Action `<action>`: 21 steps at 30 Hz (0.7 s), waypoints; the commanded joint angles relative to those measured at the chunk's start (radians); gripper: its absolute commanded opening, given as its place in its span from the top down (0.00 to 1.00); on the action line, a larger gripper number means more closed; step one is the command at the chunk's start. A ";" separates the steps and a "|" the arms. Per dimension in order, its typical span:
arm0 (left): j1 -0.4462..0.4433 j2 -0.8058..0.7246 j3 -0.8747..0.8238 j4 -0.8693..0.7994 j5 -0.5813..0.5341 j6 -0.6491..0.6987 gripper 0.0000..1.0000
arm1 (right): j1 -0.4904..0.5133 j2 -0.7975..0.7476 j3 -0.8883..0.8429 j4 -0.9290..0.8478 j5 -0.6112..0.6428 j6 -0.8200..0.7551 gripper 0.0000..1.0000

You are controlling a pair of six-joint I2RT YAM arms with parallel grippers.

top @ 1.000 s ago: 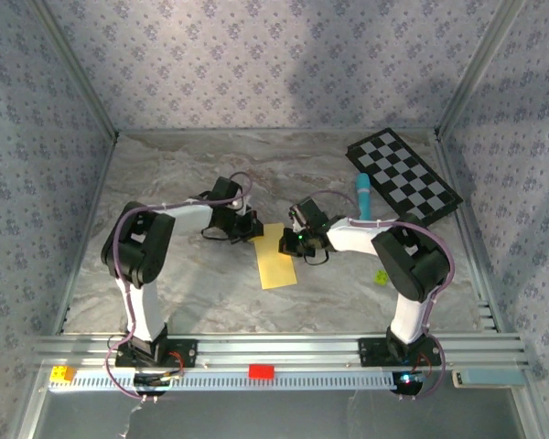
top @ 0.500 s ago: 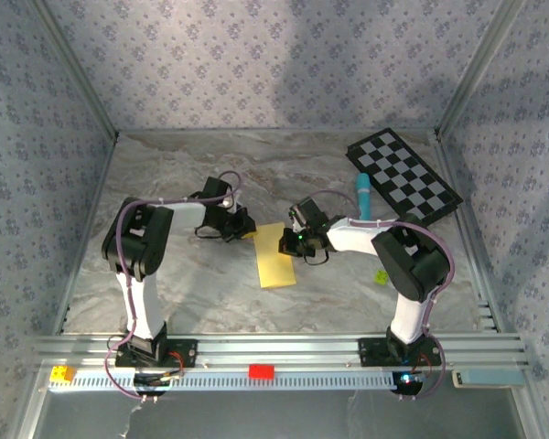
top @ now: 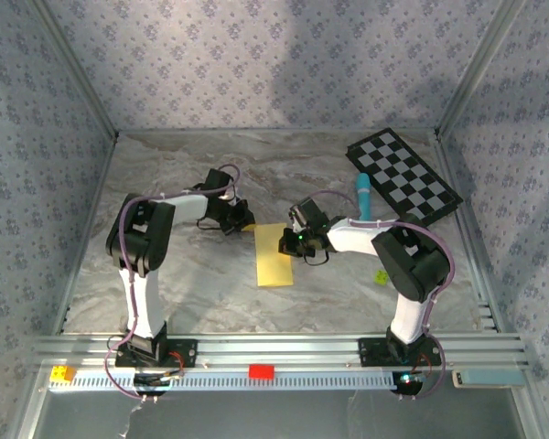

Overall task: Fold a paper plane with a square sheet of paper (pick it up from the middle)
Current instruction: First fold the square sheet of paper in half at the center of the table.

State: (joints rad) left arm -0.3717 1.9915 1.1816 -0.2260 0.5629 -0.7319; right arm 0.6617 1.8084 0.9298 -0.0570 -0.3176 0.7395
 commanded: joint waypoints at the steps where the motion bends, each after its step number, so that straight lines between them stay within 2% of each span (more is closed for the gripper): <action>1: 0.028 0.027 0.034 -0.035 -0.123 -0.016 0.95 | 0.006 0.060 -0.071 -0.210 0.099 -0.013 1.00; 6: 0.028 -0.010 0.052 -0.079 -0.119 -0.021 0.93 | 0.006 0.060 -0.069 -0.208 0.098 -0.015 1.00; 14: 0.005 -0.155 0.008 -0.086 -0.079 -0.011 0.90 | 0.005 0.065 -0.065 -0.211 0.099 -0.014 1.00; 21: -0.066 -0.236 -0.128 0.064 0.094 -0.060 0.90 | 0.003 0.065 -0.060 -0.216 0.101 -0.013 1.00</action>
State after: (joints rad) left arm -0.4053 1.7737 1.1030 -0.2184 0.5591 -0.7666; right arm 0.6617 1.8080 0.9279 -0.0540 -0.3176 0.7395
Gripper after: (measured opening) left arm 0.103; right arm 0.053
